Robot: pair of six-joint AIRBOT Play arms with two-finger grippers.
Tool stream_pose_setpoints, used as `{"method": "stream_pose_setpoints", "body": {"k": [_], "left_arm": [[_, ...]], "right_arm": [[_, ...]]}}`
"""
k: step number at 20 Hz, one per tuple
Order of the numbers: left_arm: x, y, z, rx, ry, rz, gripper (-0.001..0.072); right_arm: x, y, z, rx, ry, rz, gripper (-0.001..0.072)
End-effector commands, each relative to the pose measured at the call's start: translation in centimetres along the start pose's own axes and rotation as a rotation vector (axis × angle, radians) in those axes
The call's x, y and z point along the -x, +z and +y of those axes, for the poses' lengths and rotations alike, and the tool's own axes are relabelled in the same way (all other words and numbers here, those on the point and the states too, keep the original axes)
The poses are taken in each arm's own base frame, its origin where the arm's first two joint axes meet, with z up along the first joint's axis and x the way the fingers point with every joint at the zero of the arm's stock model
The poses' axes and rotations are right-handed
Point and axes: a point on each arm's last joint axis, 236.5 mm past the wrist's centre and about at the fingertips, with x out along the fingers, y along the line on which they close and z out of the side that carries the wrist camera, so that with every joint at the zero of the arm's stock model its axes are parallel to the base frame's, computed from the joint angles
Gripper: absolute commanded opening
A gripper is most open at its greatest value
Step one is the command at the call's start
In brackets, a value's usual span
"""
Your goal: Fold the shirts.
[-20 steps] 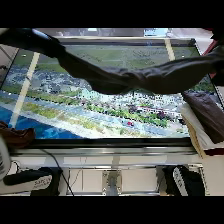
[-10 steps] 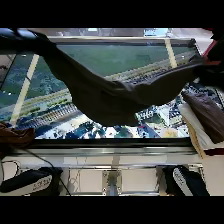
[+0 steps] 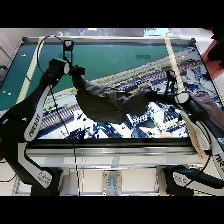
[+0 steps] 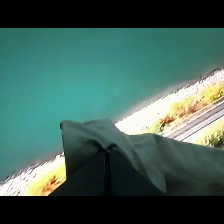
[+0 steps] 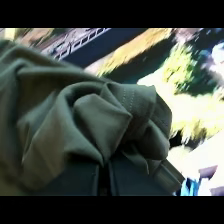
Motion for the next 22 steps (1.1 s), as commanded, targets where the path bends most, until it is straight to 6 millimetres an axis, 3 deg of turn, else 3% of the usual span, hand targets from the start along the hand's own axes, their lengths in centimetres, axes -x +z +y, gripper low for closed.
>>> {"method": "stream_pose_setpoints", "body": {"k": [1, 2, 3, 6, 8, 9, 10, 12, 14, 15, 16, 18, 19, 20, 22], "left_arm": [[-1.9, 2.2, -0.4, 0.04, -0.01, -0.111, 0.0215], [-0.6, 4.2, 0.1, 0.027, 0.007, -0.15, 0.0505], [1.4, 6.6, 1.0, 0.014, 0.036, -0.185, 0.0563], [10.6, 12.4, 4.9, -0.04, 0.174, -0.254, 0.0563], [16.8, 13.6, 8.8, -0.094, 0.303, -0.274, 0.0562], [19.0, 12.8, 10.9, -0.077, 0.343, -0.248, 0.0561], [20.3, 11.2, 12.9, -0.042, 0.376, -0.198, 0.0561], [20.9, 5.2, 16.3, 0.04, 0.417, -0.003, 0.056], [19.7, -2.1, 17.1, 0.098, 0.407, 0.174, 0.0561], [18.9, -5.9, 16.5, 0.122, 0.389, 0.237, 0.056], [18.0, -9.6, 15.2, 0.171, 0.357, 0.269, 0.0561], [15.8, -17.2, 9.7, 0.36, 0.172, 0.297, 0.0561], [15.1, -19.8, 6.6, 0.502, 0.068, 0.299, 0.0561], [14.7, -21.6, 3.5, 0.64, -0.044, 0.292, 0.056], [14.0, -23.4, -0.9, 0.924, -0.214, 0.289, 0.0561]], "right_arm": [[-1.9, 4.8, -1.2, 0.021, -0.119, -0.287, 0.0273], [-1.4, 6.0, -1.4, 0.023, -0.129, -0.329, 0.0375], [-0.6, 7.3, -1.8, 0.025, -0.142, -0.367, 0.0385], [3.9, 11.6, -4.2, 0.015, -0.182, -0.476, 0.0384], [8.7, 13.9, -6.4, 0.017, -0.226, -0.543, 0.0384], [11.4, 14.7, -7.6, 0.015, -0.252, -0.57, 0.0384], [14.0, 15.2, -8.6, 0.009, -0.273, -0.592, 0.0384], [18.9, 15.2, -10.4, -0.001, -0.318, -0.611, 0.0384], [22.3, 13.9, -11.9, 0.015, -0.377, -0.573, 0.0384], [23.4, 12.8, -12.7, 0.017, -0.405, -0.534, 0.0384], [23.8, 11.5, -13.4, 0.008, -0.42, -0.489, 0.0384], [23.5, 8.6, -14.4, -0.031, -0.42, -0.368, 0.0384], [23.2, 7.5, -14.5, -0.044, -0.411, -0.322, 0.0384], [23.0, 6.8, -14.4, -0.051, -0.402, -0.293, 0.0384], [22.7, 6.4, -14.0, -0.045, -0.383, -0.272, 0.0384]]}}
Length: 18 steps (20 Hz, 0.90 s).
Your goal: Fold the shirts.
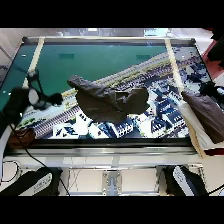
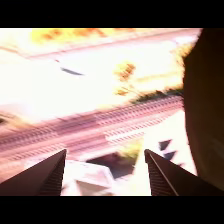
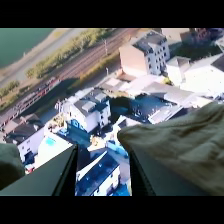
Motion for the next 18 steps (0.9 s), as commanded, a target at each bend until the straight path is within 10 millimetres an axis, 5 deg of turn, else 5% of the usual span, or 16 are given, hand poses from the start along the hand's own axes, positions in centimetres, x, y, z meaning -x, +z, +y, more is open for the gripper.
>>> {"method": "stream_pose_setpoints", "body": {"k": [1, 6, 13, 18], "left_arm": [[-2.8, -7.2, -4.7, 0.472, -0.329, 0.092, 0.0561], [-4.4, -8.4, -7.5, 0.522, -0.463, 0.16, 0.056], [-8.2, -8.7, -9.0, 0.647, -0.534, 0.22, 0.0559], [-9.7, -8.3, -9.6, 0.669, -0.577, 0.204, 0.0471]], "right_arm": [[0.8, -2.4, 0.3, 0.007, 0.031, 0.103, 0.0384], [0.8, -2.4, 1.4, -0.034, 0.076, 0.107, 0.0384], [1.1, -3.7, 2.3, -0.02, 0.114, 0.159, 0.0384], [1.2, -3.7, 3.0, -0.042, 0.141, 0.161, 0.0384]]}}
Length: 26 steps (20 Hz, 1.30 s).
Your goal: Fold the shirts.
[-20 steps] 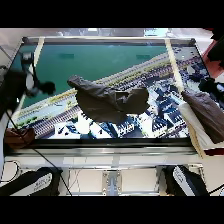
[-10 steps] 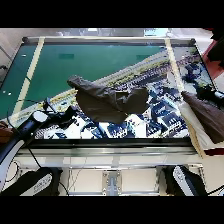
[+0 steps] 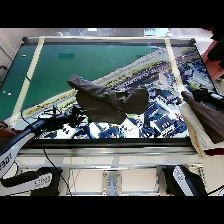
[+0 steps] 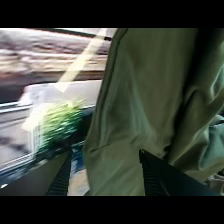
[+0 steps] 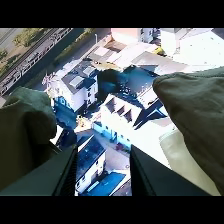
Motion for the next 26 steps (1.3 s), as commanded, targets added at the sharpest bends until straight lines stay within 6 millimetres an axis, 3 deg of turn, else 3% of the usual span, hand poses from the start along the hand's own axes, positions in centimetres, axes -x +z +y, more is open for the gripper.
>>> {"method": "stream_pose_setpoints", "body": {"k": [1, 5, 6, 7, 8, 11, 14, 19, 20, 21, 26], "left_arm": [[-1.4, 0.3, -0.4, -0.009, -0.034, -0.004, 0.0463], [-4.4, -1.1, -1.7, -0.064, -0.013, 0.03, 0.0457], [-4.8, -1.0, -2.5, -0.076, -0.024, 0.033, 0.032], [-4.9, -0.8, -3.6, -0.091, -0.041, 0.028, 0.0045], [-4.8, -0.5, -4.8, -0.12, -0.064, 0.024, 0.0014], [-4.6, 0.0, -7.5, -0.169, -0.116, 0.02, 0.0014], [-4.5, -0.5, -8.7, -0.184, -0.145, 0.043, 0.0014], [-4.2, -2.2, -9.2, -0.189, -0.175, 0.112, 0.0014], [-4.2, -2.2, -9.2, -0.189, -0.176, 0.113, 0.0014], [-4.2, -2.2, -9.2, -0.189, -0.176, 0.113, 0.0014], [-4.2, -2.1, -9.2, -0.215, -0.176, 0.109, 0.0014]], "right_arm": [[0.0, 0.0, 0.7, -0.017, 0.029, 0.001, 0.0384], [0.1, 0.0, 1.2, -0.032, 0.049, 0.0, 0.0384], [0.1, -0.3, 1.3, -0.031, 0.056, 0.015, 0.0384], [0.1, -1.0, 1.7, -0.035, 0.07, 0.044, 0.0384], [0.2, -2.2, 2.3, -0.037, 0.096, 0.095, 0.0384], [-1.3, -8.0, 3.5, -0.07, 0.162, 0.259, 0.0384], [-6.0, -14.7, 5.8, -0.075, 0.236, 0.407, 0.0384], [-14.8, -19.7, 10.0, -0.159, 0.285, 0.54, 0.0387], [-15.9, -20.2, 10.6, -0.183, 0.298, 0.568, 0.0421], [-16.9, -20.2, 10.9, -0.202, 0.302, 0.578, 0.0512], [-19.2, -17.1, 10.1, -0.209, 0.275, 0.496, 0.0488]]}}
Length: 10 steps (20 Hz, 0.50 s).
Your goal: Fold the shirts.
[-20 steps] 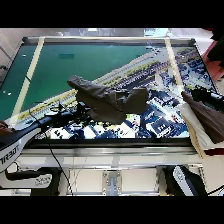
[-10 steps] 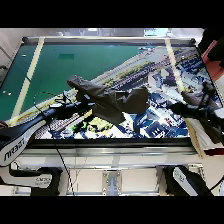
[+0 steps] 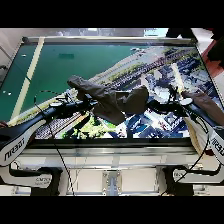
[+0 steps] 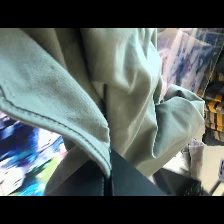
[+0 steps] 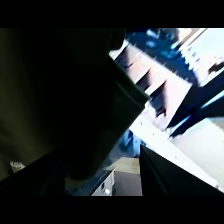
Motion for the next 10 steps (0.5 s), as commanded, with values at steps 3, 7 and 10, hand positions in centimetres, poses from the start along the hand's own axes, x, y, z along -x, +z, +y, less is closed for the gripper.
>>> {"method": "stream_pose_setpoints", "body": {"k": [3, 7, 10], "left_arm": [[0.0, -0.1, -0.1, -0.013, -0.003, 0.004, 0.0014], [0.0, -0.1, -0.1, -0.013, -0.004, 0.004, 0.0014], [0.0, -0.1, -0.1, -0.013, -0.004, 0.004, 0.0014]], "right_arm": [[-1.5, 1.0, -0.6, -0.026, -0.01, -0.011, 0.0475], [-2.1, 0.8, -0.9, -0.057, -0.005, -0.007, 0.0338], [-2.2, 1.5, -1.4, -0.06, -0.021, -0.035, 0.0208]]}}
